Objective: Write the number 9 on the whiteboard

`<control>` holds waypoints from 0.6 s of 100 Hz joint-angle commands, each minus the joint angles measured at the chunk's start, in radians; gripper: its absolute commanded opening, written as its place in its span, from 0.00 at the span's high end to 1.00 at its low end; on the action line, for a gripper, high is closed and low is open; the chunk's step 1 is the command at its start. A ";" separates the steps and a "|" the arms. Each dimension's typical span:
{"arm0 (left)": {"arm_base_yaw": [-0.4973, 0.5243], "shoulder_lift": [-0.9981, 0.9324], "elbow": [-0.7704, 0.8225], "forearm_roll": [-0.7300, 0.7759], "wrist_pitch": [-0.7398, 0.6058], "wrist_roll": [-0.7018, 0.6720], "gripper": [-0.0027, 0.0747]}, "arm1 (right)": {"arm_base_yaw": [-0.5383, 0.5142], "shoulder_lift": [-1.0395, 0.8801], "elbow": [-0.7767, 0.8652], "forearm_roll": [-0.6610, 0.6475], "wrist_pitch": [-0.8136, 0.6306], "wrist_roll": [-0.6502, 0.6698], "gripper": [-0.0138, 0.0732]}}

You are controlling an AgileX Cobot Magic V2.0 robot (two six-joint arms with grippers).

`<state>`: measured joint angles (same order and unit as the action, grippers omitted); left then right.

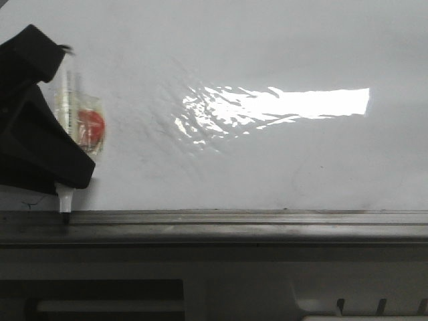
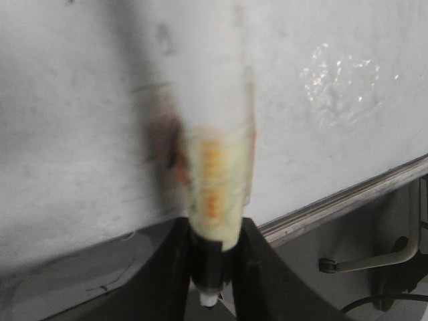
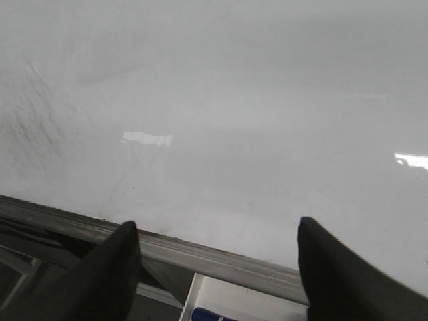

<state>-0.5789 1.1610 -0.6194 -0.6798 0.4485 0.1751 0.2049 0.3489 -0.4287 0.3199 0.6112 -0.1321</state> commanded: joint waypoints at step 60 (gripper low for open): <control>-0.184 -0.063 0.049 -0.791 0.237 1.352 0.99 | -0.005 0.132 -0.201 0.762 0.210 -0.792 0.34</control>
<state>-0.7441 1.1175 -0.5467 -1.4381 0.6587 1.4711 0.2049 0.4328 -0.5948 0.9417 0.8348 -0.8133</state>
